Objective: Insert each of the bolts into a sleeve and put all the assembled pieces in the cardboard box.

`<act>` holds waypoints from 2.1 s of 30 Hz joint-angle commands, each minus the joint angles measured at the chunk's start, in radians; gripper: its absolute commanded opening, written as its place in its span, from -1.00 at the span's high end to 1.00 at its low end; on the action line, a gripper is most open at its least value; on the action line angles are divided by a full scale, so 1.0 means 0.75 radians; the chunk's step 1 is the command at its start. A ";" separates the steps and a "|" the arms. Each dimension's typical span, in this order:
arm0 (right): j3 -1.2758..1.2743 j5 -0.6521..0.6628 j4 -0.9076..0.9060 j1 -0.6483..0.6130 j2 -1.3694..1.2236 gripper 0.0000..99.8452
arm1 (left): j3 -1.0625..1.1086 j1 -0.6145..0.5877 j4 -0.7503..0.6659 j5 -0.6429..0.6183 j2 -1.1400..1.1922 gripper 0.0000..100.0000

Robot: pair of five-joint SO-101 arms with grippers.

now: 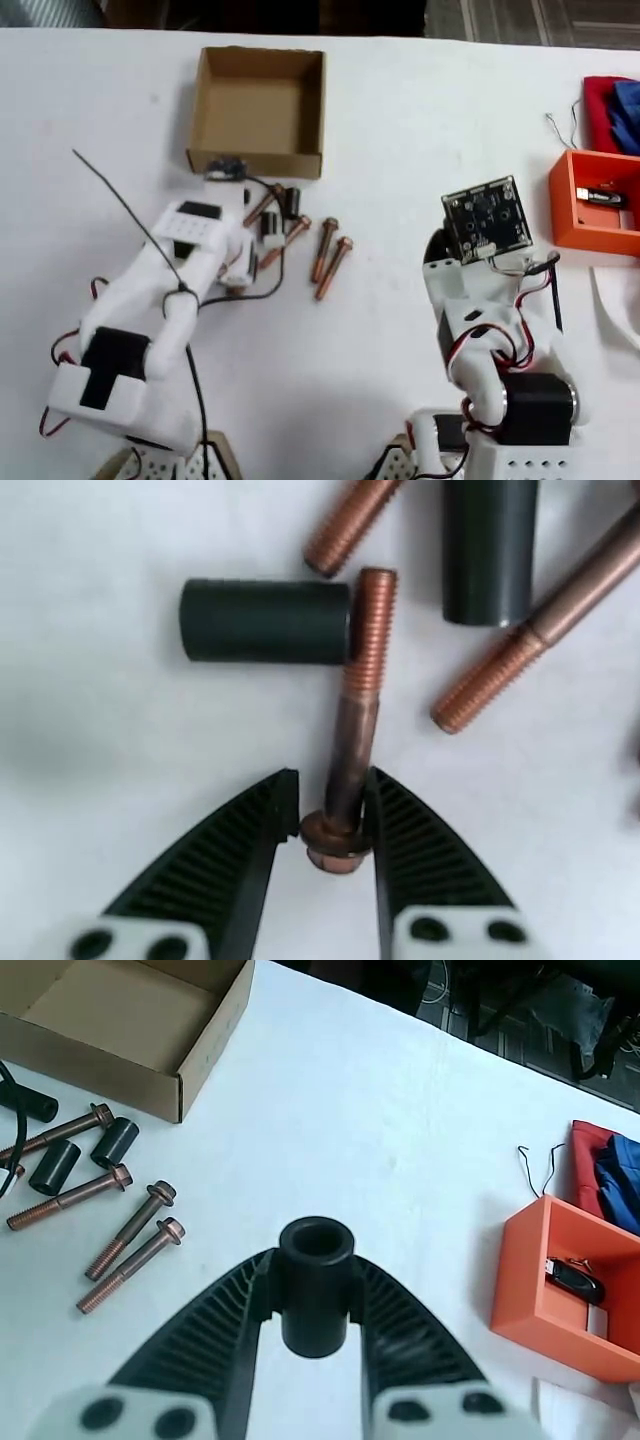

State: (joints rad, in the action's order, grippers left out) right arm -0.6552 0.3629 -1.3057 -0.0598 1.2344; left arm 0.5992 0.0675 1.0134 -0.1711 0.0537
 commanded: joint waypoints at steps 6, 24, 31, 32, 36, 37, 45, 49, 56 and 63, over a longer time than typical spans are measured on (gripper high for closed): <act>0.010 -0.006 -0.005 0.007 0.026 0.96 | -0.024 -0.006 0.029 0.387 0.002 0.74; 0.010 -0.006 -0.007 0.007 0.028 0.96 | 0.011 -0.008 0.086 0.503 0.000 0.95; 0.010 -0.006 -0.007 0.007 0.028 0.96 | 0.001 -0.008 0.223 0.520 -0.008 0.95; 0.010 -0.006 -0.007 0.007 0.028 0.96 | -0.001 -0.008 0.252 0.563 -0.010 0.95; 0.010 -0.006 -0.007 0.007 0.028 0.96 | -0.077 -0.014 0.440 0.894 -0.010 0.95; 0.010 -0.006 -0.007 0.007 0.028 0.96 | -0.118 -0.031 0.503 0.966 -0.010 0.95; 0.010 -0.006 -0.007 0.001 0.028 0.96 | -0.465 -0.383 0.734 1.457 -0.002 0.95; 0.010 -0.037 -0.005 -0.003 0.028 0.96 | -0.482 -0.534 0.734 1.952 0.000 0.95; 0.010 -0.127 0.003 -0.003 0.030 0.96 | -0.480 -0.683 0.571 2.510 0.002 0.95; 0.012 -0.119 0.013 -0.003 0.030 0.95 | -0.347 -0.765 0.031 2.729 0.004 0.95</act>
State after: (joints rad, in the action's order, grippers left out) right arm -0.6552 0.2785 -1.3057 -0.0598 1.2405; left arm 0.2923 -0.4910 1.1930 1.3909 0.0629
